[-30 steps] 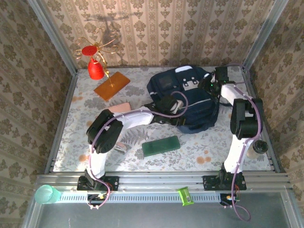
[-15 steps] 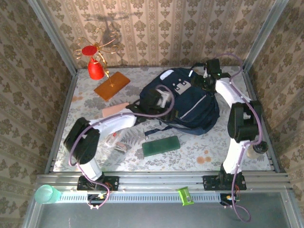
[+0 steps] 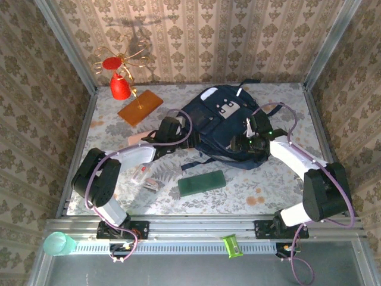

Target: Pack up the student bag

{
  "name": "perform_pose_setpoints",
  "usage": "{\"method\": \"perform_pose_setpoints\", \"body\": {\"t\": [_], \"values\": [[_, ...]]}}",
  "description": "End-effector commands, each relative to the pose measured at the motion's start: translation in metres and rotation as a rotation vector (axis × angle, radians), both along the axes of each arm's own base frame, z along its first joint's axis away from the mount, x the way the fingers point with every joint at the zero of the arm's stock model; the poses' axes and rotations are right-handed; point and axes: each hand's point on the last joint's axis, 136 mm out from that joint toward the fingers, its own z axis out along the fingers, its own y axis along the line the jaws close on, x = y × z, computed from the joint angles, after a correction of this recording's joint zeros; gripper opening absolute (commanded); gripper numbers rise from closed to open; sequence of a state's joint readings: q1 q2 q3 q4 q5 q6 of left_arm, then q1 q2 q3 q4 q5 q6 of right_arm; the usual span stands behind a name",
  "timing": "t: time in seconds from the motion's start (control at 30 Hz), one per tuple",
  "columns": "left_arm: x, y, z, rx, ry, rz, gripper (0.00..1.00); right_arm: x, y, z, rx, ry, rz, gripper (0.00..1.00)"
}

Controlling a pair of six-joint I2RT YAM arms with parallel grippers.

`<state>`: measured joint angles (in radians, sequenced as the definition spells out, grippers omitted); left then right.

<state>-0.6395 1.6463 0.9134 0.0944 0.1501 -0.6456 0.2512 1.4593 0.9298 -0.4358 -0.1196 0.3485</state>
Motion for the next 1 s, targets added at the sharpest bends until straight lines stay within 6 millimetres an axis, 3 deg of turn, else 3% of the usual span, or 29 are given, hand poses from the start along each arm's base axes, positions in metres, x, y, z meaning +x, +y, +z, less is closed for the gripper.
{"method": "perform_pose_setpoints", "body": {"t": [0.0, 0.3, 0.63, 0.97], "values": [[0.006, 0.009, -0.005, -0.031, 0.008, 0.079, 0.86, 0.02, 0.003, 0.0, 0.018, -0.051, -0.015, 0.72], [0.02, -0.01, -0.014, -0.07, 0.034, 0.07, 0.9, 0.04, -0.006, -0.016, -0.054, -0.026, 0.001, 0.72], [0.037, -0.031, -0.037, -0.072, 0.065, 0.065, 0.75, 0.056, -0.021, -0.016, -0.185, -0.04, 0.027, 0.71], [0.043, -0.036, -0.052, -0.065, 0.072, 0.07, 0.58, 0.057, -0.018, -0.006, -0.175, -0.064, 0.045, 0.72]]}}
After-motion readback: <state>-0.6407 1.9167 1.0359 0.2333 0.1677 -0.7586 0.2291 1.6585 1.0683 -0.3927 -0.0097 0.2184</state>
